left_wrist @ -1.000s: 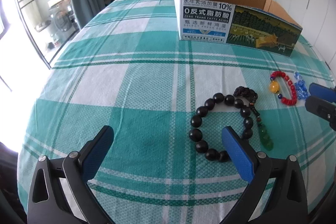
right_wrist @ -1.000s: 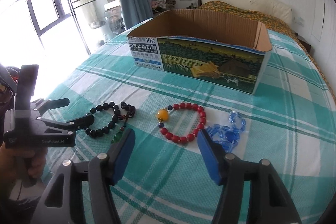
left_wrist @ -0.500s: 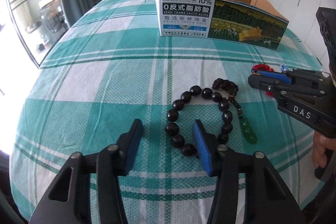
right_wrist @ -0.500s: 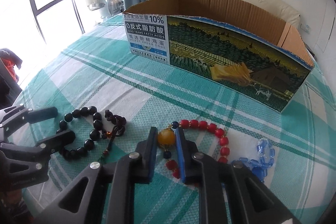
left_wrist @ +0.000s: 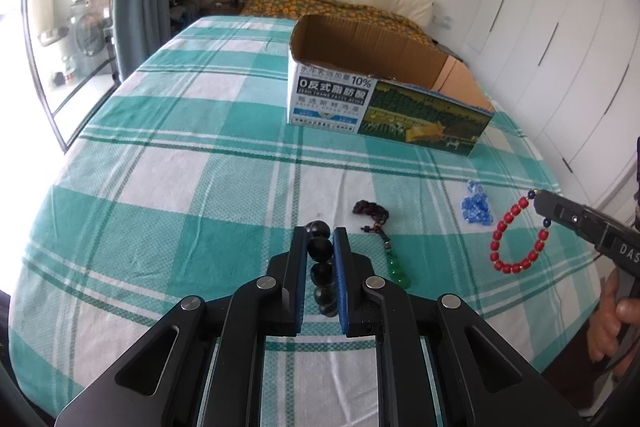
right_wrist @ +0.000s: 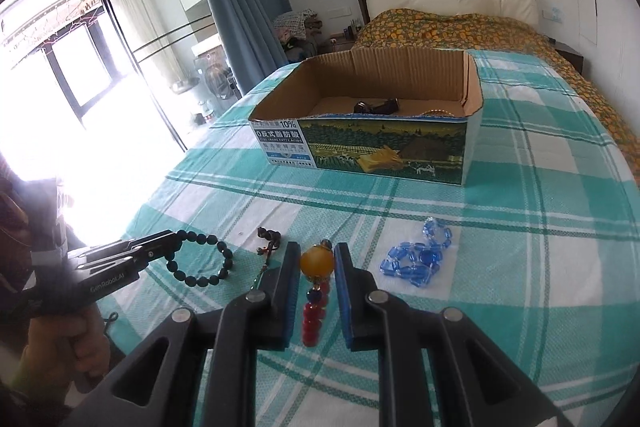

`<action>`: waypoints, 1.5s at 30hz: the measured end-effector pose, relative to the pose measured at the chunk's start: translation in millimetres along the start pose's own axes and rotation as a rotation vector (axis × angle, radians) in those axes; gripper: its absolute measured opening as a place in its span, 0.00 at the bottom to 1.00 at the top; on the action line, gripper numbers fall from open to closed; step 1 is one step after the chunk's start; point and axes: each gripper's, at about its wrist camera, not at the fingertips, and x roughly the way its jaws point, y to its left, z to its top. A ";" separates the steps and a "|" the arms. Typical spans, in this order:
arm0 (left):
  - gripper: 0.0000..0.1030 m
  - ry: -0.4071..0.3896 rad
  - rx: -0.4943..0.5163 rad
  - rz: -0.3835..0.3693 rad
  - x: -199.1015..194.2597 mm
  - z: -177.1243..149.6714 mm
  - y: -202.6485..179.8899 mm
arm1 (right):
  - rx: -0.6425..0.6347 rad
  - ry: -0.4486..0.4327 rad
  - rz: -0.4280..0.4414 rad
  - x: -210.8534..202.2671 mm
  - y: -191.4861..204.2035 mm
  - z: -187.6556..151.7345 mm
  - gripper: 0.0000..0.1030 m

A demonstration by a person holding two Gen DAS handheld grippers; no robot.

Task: Organize jewelry
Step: 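Grasp the red bead bracelet with the right tool while the left tool grasps the black bead bracelet, then carry the red bracelet and black bracelet into the box while both tools release them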

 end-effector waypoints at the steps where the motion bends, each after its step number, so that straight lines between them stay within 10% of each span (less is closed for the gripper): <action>1: 0.11 -0.007 0.003 -0.001 -5.0 2.3 0.0 | 0.005 -0.003 0.004 -4.1 0.9 -1.4 0.17; 22: 0.11 -0.044 0.083 0.086 -28.8 9.3 -10.5 | -0.001 -0.058 -0.007 -53.9 3.2 -7.8 0.17; 45: 0.11 -0.113 0.072 -0.116 -55.0 92.7 -5.8 | -0.069 -0.082 0.023 -54.9 9.1 45.5 0.17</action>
